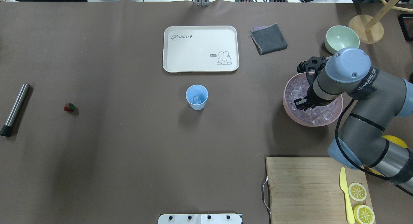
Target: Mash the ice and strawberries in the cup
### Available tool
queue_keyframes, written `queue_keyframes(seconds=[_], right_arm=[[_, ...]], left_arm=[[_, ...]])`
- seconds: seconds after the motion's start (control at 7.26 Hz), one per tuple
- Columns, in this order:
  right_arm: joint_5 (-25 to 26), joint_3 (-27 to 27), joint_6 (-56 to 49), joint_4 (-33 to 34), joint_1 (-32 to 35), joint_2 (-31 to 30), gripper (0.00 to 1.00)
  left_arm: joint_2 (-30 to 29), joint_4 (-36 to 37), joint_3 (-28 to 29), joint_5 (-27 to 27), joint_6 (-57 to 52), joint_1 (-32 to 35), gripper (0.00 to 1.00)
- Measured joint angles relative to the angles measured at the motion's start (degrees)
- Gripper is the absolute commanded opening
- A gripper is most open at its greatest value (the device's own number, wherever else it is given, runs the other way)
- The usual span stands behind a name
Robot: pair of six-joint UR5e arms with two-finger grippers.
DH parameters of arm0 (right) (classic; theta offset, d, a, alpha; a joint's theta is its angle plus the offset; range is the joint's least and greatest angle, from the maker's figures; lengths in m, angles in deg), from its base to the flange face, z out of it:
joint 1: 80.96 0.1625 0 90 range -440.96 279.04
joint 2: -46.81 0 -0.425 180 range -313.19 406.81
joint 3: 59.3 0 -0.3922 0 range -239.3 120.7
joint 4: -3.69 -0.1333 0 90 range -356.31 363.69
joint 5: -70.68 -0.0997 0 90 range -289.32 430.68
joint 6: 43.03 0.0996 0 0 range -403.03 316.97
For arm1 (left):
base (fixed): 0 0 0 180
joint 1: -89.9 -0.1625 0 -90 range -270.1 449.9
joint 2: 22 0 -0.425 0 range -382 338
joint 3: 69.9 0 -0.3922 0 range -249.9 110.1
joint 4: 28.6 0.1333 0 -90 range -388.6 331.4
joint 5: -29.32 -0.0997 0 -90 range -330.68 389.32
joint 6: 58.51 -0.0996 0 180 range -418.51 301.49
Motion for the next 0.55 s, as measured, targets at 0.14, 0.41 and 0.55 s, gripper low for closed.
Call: queue_keyframes(seconds=[0.14,0.41,0.55], right_arm=[[-0.1,0.0,0.0,0.0,0.1,0.4,0.29],[-0.7,-0.6,-0.4,0.2,1.1,0.6,0.29],[-1.1,-1.5,-0.7,0.5,2.0,0.6,0.29]], left_arm=[[0.0,0.0,0.0,0.0,0.0,0.0,0.97],[-0.1,0.0,0.0,0.0,0.0,0.0,0.97],[-0.2,0.0,0.0,0.0,0.0,0.0,0.97]])
